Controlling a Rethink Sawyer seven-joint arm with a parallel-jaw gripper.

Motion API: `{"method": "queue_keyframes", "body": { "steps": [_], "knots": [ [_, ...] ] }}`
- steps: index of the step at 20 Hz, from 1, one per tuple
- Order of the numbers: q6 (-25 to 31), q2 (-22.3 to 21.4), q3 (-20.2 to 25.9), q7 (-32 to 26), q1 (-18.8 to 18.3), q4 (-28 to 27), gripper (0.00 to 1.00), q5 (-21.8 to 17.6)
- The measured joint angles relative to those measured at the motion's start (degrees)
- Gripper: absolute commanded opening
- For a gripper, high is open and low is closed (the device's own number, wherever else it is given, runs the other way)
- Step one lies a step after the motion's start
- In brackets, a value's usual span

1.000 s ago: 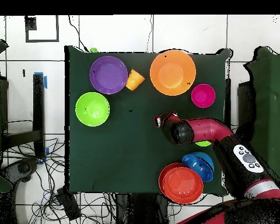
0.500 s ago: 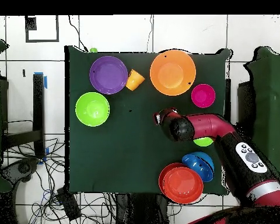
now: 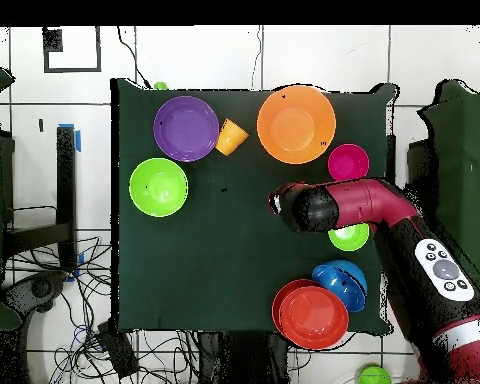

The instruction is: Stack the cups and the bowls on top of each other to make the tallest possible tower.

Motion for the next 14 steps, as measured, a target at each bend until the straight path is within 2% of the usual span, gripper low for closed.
{"method": "queue_keyframes", "body": {
  "steps": [7, 14],
  "knots": [
    [4.2, -0.7, 1.7, -3.0, 0.1, -0.1, 1.00, -0.2],
    [4.5, -0.2, 3.2, -8.1, 0.2, -0.3, 1.00, -1.2]
  ]
}}
